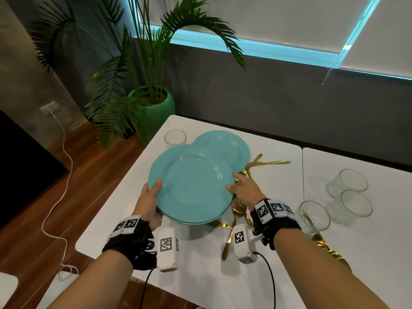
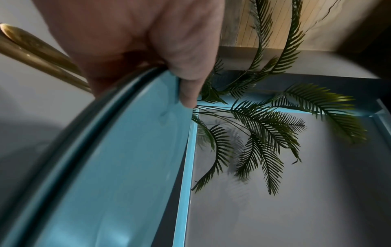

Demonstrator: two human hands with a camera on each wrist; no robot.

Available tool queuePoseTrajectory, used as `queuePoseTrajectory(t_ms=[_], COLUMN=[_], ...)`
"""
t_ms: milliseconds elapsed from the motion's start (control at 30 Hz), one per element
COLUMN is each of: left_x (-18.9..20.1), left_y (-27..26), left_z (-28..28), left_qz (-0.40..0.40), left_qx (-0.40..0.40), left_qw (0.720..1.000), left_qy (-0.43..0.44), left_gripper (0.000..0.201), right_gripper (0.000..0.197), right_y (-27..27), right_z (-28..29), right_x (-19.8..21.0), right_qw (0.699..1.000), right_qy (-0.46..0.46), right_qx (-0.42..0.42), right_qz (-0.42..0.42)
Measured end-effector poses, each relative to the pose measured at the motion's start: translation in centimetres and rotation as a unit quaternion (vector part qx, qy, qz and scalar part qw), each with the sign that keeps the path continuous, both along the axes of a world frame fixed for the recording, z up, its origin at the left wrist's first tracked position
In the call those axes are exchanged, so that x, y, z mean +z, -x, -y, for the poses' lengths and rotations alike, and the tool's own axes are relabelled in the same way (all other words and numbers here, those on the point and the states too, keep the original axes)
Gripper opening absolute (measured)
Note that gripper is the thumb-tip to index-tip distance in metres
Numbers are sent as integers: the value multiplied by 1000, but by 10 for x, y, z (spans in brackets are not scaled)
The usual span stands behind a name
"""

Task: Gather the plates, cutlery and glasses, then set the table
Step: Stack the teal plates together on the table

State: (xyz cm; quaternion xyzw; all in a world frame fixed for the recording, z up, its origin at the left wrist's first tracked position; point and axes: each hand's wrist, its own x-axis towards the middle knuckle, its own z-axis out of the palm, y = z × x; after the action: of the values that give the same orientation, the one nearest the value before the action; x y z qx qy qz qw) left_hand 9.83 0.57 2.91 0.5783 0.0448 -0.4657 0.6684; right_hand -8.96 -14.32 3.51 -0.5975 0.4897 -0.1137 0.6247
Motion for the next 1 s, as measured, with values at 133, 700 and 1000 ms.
queuePoseTrajectory(t_ms=[133,700,1000], left_x=[-1,-8,-12], left_y=[0,-16,-17], left_z=[10,12,13], left_qz=[-33,-56,-44], left_qx=[38,121,106], left_qw=[999,990,993], left_qy=[3,33,33], left_gripper=[30,21,21], right_gripper=[40,37,8], right_y=[-8,-44,-38], right_z=[22,135,124], right_x=[-5,-64,-54], right_qw=[999,945,975], right_qy=[-21,60,-34], right_qx=[-28,-138,-171], right_qz=[7,-291,-140])
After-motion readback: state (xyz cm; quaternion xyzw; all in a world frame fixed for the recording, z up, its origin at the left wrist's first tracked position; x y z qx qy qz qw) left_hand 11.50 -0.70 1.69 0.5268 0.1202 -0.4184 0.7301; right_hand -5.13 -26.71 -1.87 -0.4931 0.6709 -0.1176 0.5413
